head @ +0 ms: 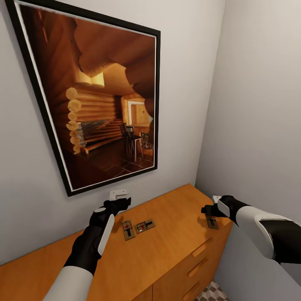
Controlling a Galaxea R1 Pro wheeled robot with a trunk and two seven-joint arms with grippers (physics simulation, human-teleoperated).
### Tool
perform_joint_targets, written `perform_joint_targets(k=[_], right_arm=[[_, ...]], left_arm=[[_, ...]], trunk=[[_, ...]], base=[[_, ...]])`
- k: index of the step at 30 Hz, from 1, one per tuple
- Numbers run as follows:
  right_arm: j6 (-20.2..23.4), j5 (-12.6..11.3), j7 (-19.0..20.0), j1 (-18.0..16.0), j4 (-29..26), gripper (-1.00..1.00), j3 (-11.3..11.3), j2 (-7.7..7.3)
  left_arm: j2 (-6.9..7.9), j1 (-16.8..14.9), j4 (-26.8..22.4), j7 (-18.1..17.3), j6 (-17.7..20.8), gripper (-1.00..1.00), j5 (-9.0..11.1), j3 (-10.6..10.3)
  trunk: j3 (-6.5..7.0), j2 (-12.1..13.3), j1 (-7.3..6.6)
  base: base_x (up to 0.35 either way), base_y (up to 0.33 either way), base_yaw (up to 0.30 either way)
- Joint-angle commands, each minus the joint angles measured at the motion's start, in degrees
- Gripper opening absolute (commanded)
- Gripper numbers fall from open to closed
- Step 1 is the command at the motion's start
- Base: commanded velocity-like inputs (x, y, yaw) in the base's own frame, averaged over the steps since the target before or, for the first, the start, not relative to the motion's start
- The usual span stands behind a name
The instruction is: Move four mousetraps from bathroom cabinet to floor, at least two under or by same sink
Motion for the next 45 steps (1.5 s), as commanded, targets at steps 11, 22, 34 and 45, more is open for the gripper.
perform_joint_targets(k=[11,22,34,45], right_arm=[[0.17,-0.62,-0.06,-0.10,0.16,1.00,0.42,-0.06],[1.19,-0.62,-0.59,-0.10,0.16,1.00,0.48,-0.06],[1.84,-0.70,-4.79,-0.10,0.16,1.00,0.50,0.02],[1.87,-0.71,-5.09,0.94,0.25,1.00,0.50,0.25]], left_arm=[[0.00,-0.05,-0.07,0.38,0.28,1.00,0.37,-0.07],[0.00,-0.04,-0.09,0.38,0.30,1.00,0.38,-0.07],[0.00,-0.04,-0.08,0.38,0.24,1.00,0.40,-0.07],[0.00,-0.04,-0.15,0.38,0.24,1.00,0.38,-0.08]], trunk=[[-0.12,-0.11,0.03],[-0.12,-0.11,0.03],[-0.12,-0.11,0.03],[-0.12,-0.11,0.03]], base=[[0.000,0.000,0.000],[0.000,0.000,0.000],[0.000,0.000,0.000],[0.000,0.000,0.000]])
